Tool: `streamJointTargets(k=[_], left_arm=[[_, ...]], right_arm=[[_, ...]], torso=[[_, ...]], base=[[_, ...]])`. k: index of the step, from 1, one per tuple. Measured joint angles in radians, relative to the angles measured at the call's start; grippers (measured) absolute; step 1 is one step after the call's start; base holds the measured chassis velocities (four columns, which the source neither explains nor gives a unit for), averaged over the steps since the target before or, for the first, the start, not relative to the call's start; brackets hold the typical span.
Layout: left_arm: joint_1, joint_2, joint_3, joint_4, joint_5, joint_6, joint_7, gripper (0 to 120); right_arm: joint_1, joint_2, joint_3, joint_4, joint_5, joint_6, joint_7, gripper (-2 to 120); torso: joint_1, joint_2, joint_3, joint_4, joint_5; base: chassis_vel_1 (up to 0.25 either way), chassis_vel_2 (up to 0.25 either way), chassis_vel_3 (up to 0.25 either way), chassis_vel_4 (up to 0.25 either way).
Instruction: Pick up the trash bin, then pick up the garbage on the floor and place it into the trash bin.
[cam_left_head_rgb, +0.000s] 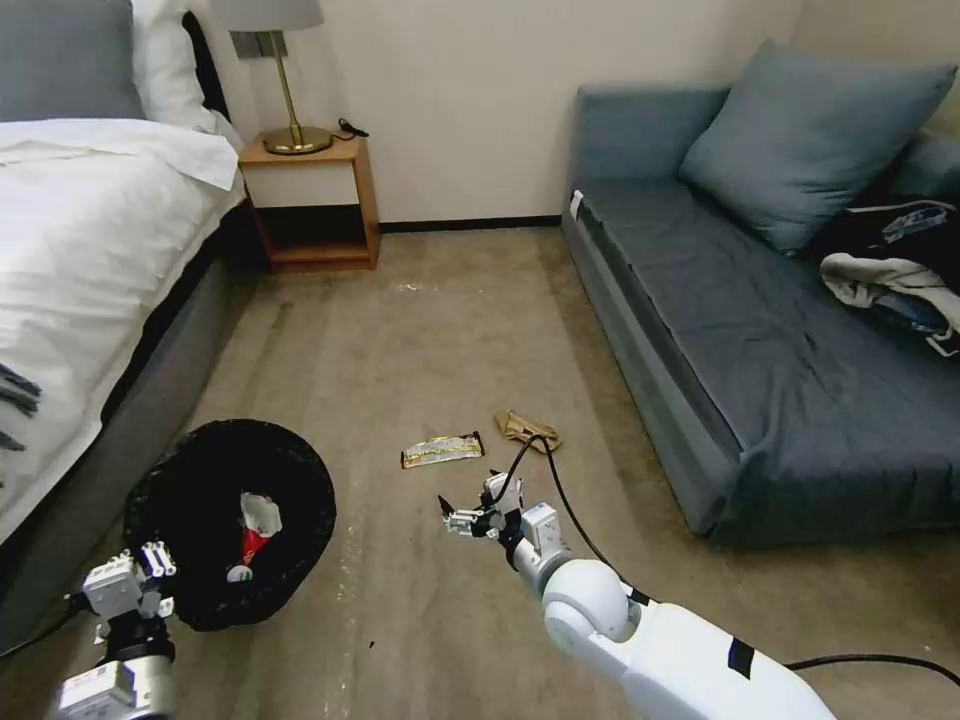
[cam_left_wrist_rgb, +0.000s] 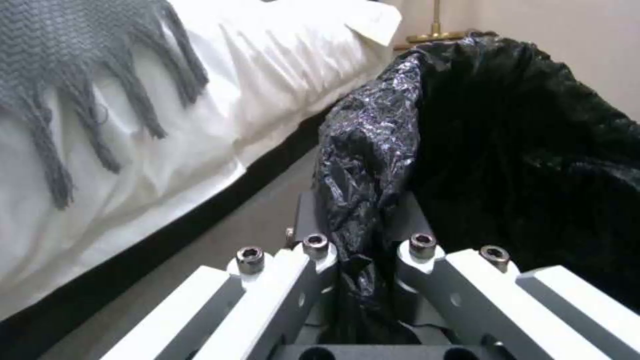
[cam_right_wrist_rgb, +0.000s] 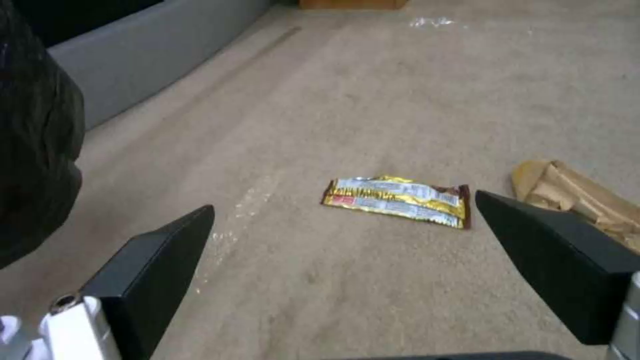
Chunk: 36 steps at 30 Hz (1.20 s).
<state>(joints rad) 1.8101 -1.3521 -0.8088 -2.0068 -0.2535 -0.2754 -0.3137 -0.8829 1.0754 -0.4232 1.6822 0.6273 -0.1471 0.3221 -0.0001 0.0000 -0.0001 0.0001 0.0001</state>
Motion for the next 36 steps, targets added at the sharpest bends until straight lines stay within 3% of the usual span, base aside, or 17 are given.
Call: streamJointTargets(k=[36], left_arm=[[-0.006,-0.002,0.012,0.027,0.003,-0.031,0.003,6]], right_arm=[[-0.028,0.04,-0.005,-0.042,-0.086,0.049,-0.025,100]], torso=[[0.0,0.0,0.0,-0.0002,-0.0002]], base=[[-0.109,0.114,0.109,-0.105]])
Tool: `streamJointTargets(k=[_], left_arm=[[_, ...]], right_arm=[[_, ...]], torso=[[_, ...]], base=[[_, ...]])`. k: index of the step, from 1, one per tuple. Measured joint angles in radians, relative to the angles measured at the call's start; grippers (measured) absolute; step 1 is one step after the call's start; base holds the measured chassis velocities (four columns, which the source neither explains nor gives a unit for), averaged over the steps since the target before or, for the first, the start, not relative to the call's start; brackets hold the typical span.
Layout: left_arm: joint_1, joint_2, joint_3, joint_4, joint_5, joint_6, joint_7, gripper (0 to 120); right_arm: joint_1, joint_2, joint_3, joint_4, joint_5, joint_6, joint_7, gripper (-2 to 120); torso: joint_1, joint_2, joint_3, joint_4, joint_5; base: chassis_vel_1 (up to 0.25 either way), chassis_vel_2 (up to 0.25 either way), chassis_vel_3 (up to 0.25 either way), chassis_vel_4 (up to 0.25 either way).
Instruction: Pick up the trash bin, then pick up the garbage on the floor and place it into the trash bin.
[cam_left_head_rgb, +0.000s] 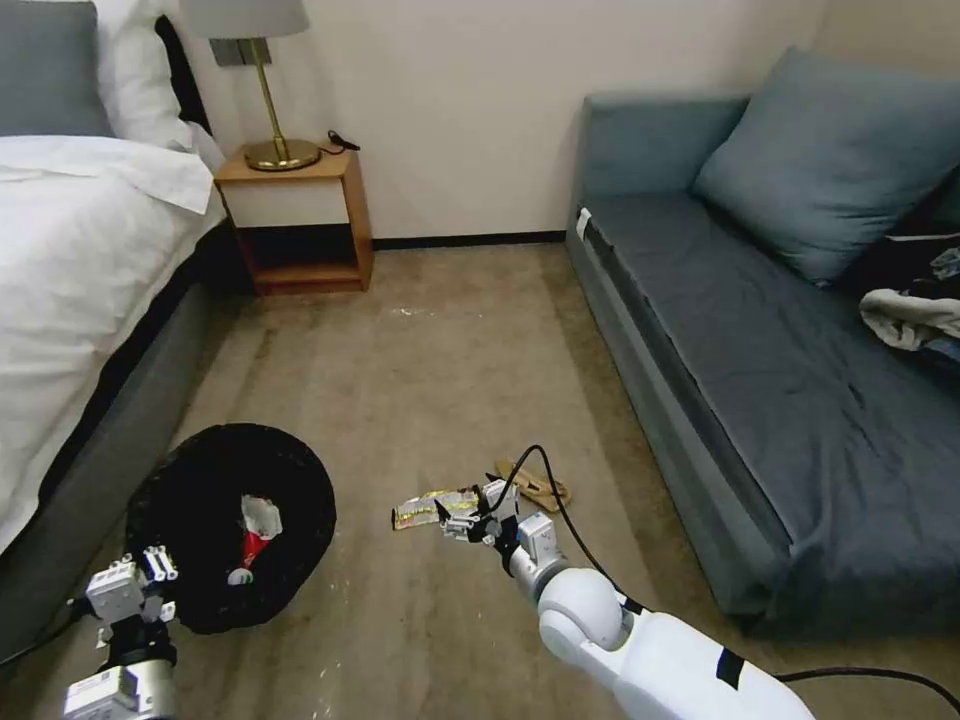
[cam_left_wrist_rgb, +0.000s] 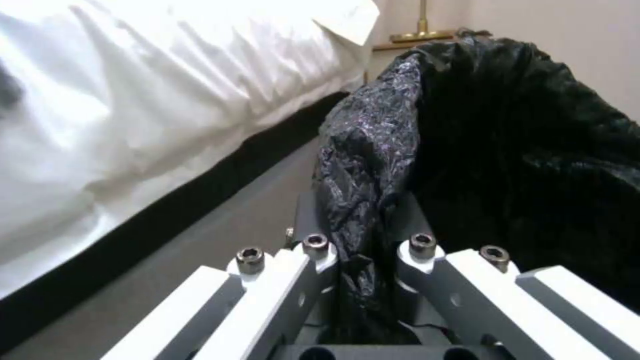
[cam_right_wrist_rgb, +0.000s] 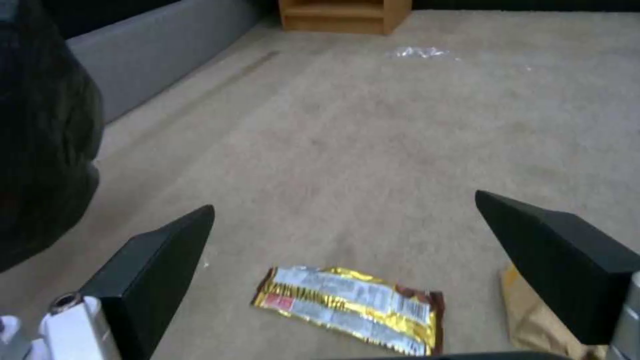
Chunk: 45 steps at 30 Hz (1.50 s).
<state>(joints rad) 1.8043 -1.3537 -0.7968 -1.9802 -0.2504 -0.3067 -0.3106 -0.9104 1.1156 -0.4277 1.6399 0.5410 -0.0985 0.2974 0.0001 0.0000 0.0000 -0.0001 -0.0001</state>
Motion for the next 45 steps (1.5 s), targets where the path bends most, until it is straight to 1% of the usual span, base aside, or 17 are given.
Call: streamJointTargets(k=[18,27,33,34,35,36,37,39,40,43,44,45], left_arm=[[-0.01,0.001,-0.011,0.006,-0.002,0.005,0.0,6],[-0.019,0.006,-0.013,0.004,-0.007,0.017,0.0,5],[-0.021,0.015,-0.021,-0.003,-0.014,0.017,0.025,5],[-0.023,0.016,-0.022,-0.003,-0.017,0.016,0.026,5],[-0.025,0.017,-0.022,-0.003,-0.019,0.015,0.027,5],[-0.025,0.017,-0.022,-0.003,-0.019,0.015,0.027,5],[-0.027,0.018,-0.022,-0.001,-0.019,0.014,0.028,5],[-0.031,0.018,-0.023,0.005,-0.019,0.01,0.028,5],[-0.031,0.018,-0.023,0.005,-0.019,0.01,0.028,5],[-0.032,0.019,-0.024,0.009,-0.023,0.007,0.029,5],[-0.032,0.019,-0.024,0.009,-0.023,0.007,0.029,5],[-0.032,0.019,-0.024,0.012,-0.024,0.006,0.028,5]], right_arm=[[0.049,0.01,-0.055,-0.05,-0.019,0.035,-0.03,100],[0.083,0.023,-0.088,-0.089,-0.026,0.05,-0.066,100],[0.133,0.041,-0.131,-0.158,-0.031,0.054,-0.106,100],[0.148,0.045,-0.137,-0.176,-0.027,0.049,-0.132,100],[0.165,0.049,-0.138,-0.203,-0.021,0.045,-0.188,100],[0.165,0.049,-0.138,-0.203,-0.021,0.045,-0.188,100],[0.178,0.054,-0.132,-0.228,-0.019,0.035,-0.254,100],[0.2,0.065,-0.113,-0.28,-0.017,-0.002,-0.417,100],[0.2,0.065,-0.113,-0.28,-0.017,-0.002,-0.417,100],[0.232,0.087,-0.117,-0.353,-0.039,-0.048,-0.575,100],[0.232,0.087,-0.117,-0.353,-0.039,-0.048,-0.575,100],[0.238,0.096,-0.12,-0.373,-0.055,-0.053,-0.596,100]], torso=[[0.0,0.0,0.0,0.0001,0.0001],[0.0,0.0,0.0,0.0002,0.0],[0.0,0.0,0.0,0.0001,0.0002],[0.0,0.0,0.0,0.0002,0.0001],[0.0,0.0,0.0,0.0002,0.0001],[0.0,0.0,0.0,0.0002,0.0001],[0.0,0.0,0.0,0.0001,0.0001],[0.0,0.0,0.0,0.0001,0.0001],[0.0,0.0,0.0,0.0001,0.0001],[0.0,0.0,0.0,0.0003,0.0],[0.0,0.0,0.0,0.0003,0.0],[0.0,0.0,0.0,0.0002,0.0]], base=[[-0.107,0.107,0.105,-0.106],[-0.101,0.097,0.09,-0.093],[-0.103,0.092,0.096,-0.104],[-0.11,0.092,0.109,-0.092],[-0.108,0.092,0.095,-0.094],[-0.108,0.092,0.095,-0.094],[-0.08,0.086,0.095,-0.096],[-0.071,0.051,0.072,-0.067],[-0.062,0.051,0.072,-0.039],[0.0,0.0,0.0,0.0],[0.0,0.0,0.0,0.0],[0.0,0.0,0.0,0.0]])
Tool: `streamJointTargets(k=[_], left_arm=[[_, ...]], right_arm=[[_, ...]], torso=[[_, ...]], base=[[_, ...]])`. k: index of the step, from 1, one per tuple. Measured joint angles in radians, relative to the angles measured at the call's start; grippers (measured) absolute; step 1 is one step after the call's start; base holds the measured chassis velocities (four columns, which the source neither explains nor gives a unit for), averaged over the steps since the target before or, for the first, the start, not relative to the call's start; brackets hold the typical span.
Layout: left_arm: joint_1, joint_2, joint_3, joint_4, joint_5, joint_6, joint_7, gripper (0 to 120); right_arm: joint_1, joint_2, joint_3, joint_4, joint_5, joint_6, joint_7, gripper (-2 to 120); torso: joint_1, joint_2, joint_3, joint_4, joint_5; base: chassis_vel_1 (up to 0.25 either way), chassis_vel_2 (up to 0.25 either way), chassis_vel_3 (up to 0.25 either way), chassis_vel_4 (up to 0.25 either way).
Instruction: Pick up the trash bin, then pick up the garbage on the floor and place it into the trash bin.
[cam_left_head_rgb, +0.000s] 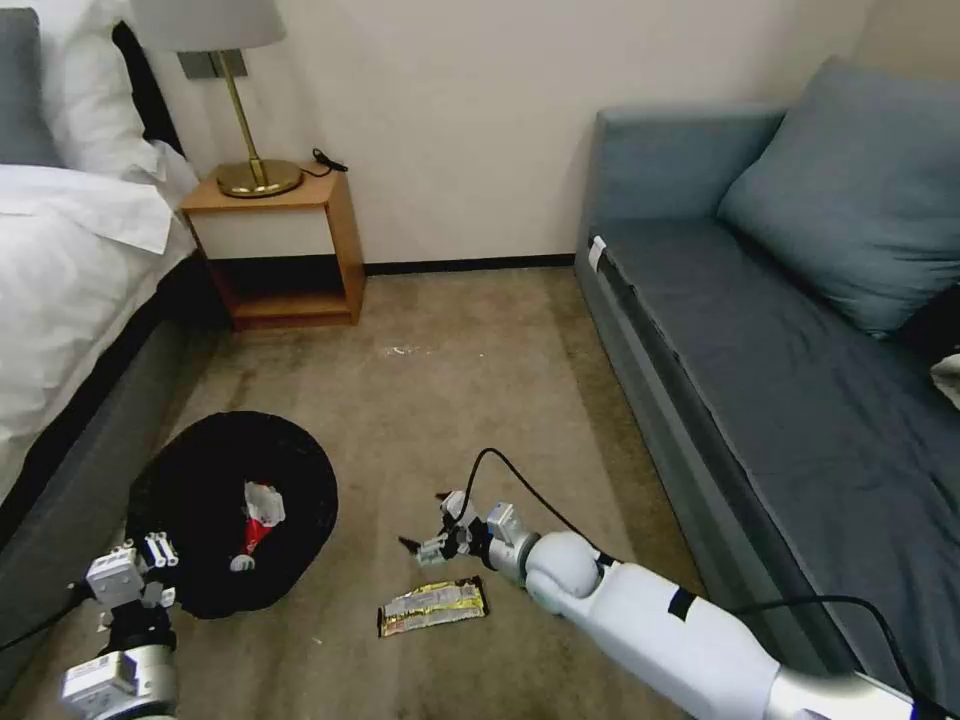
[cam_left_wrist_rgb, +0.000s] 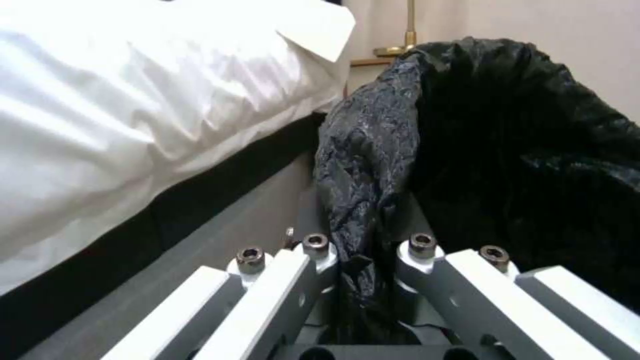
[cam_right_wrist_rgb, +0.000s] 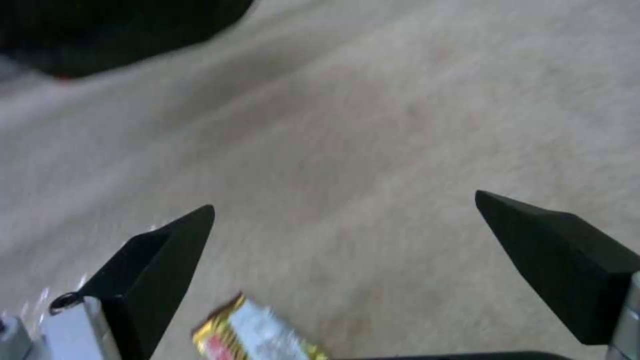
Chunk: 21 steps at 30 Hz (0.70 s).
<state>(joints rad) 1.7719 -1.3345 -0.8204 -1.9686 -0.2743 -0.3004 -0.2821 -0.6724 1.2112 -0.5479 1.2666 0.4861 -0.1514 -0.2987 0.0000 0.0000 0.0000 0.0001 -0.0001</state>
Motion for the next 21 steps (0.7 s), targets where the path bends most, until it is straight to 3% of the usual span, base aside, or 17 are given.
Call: streamJointTargets(k=[8,14,21], left_arm=[[-0.011,-0.008,0.0,0.03,0.015,-0.017,0.001,5],[-0.016,-0.03,0.005,0.044,0.026,-0.038,0.011,5],[-0.018,-0.037,0.01,0.052,0.036,-0.043,0.014,5]], right_arm=[[0.005,0.08,-0.001,-0.155,-0.115,-0.002,-0.059,100],[0.001,0.138,0.025,-0.312,-0.259,0.045,-0.117,100],[-0.019,0.137,0.028,-0.348,-0.303,0.072,-0.141,100]], torso=[[0.0,0.0,0.0,0.0,0.0],[0.0,0.0,0.0,0.0,0.0],[0.0,0.0,0.0,0.0,0.0001]], base=[[0.0,0.0,0.0,0.0],[0.0,0.0,0.0,0.0],[0.0,0.0,0.0,0.0]])
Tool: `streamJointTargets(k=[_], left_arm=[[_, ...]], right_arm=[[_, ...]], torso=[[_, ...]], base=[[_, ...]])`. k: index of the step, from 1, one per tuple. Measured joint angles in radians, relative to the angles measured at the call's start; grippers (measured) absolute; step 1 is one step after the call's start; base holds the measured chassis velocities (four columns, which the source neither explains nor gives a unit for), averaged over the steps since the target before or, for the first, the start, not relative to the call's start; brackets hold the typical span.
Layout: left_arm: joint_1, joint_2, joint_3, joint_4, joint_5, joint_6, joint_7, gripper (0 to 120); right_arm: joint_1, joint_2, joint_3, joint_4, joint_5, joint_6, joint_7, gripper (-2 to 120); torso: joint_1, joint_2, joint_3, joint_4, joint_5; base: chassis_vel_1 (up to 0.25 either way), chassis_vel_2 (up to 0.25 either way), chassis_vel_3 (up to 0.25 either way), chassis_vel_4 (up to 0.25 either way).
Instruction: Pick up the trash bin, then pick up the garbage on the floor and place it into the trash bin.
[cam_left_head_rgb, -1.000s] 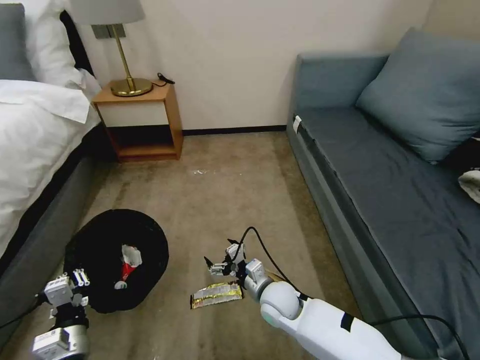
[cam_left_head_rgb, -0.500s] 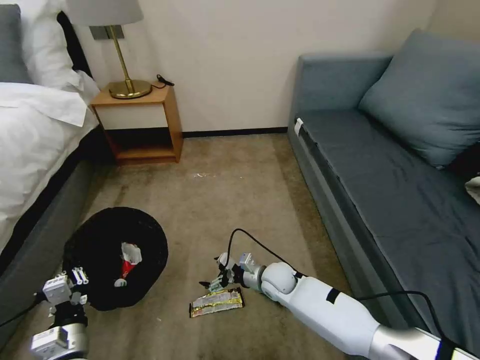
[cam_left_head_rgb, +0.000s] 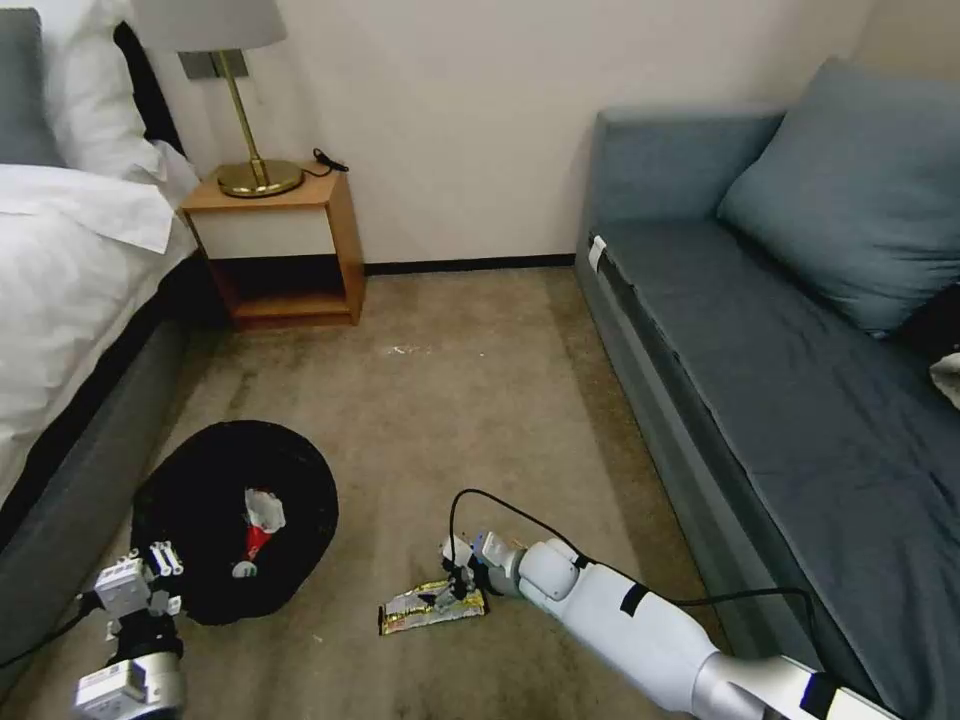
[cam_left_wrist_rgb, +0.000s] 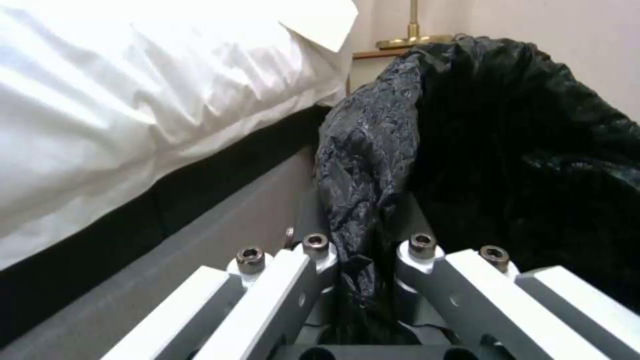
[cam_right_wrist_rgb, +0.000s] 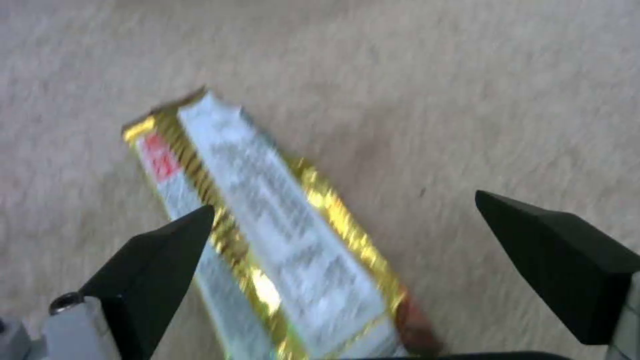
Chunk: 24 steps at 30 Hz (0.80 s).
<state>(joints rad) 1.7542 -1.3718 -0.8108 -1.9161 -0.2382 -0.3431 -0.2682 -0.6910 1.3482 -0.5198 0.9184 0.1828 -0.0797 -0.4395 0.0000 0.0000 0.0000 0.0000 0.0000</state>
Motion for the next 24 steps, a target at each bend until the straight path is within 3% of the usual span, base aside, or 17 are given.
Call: streamJointTargets(k=[5,10,13,24], left_arm=[[0.0,-0.001,0.003,0.009,0.008,-0.002,0.001,5],[0.002,-0.005,0.007,0.017,0.016,-0.006,0.002,5],[0.003,-0.009,0.011,0.023,0.022,-0.011,0.003,5],[0.001,-0.01,0.014,0.03,0.025,-0.014,0.005,5]], right_arm=[[-0.016,-0.01,0.003,-0.014,-0.016,0.014,-0.014,99],[-0.029,-0.024,0.018,-0.023,-0.041,0.026,-0.052,92],[-0.035,-0.033,0.038,-0.027,-0.062,0.042,-0.085,76],[-0.033,-0.043,0.05,-0.027,-0.056,0.059,-0.098,38]], torso=[[0.0,0.0,0.0,-0.0001,0.0],[0.0,0.0,0.0,-0.0002,0.0001],[0.0,0.0,0.0,-0.0002,0.0001],[0.0,0.0,0.0,-0.0001,-0.0001]], base=[[0.0,0.0,0.0,0.0],[0.0,0.0,0.0,0.0],[0.0,0.0,0.0,0.0],[0.0,0.0,0.0,0.0]])
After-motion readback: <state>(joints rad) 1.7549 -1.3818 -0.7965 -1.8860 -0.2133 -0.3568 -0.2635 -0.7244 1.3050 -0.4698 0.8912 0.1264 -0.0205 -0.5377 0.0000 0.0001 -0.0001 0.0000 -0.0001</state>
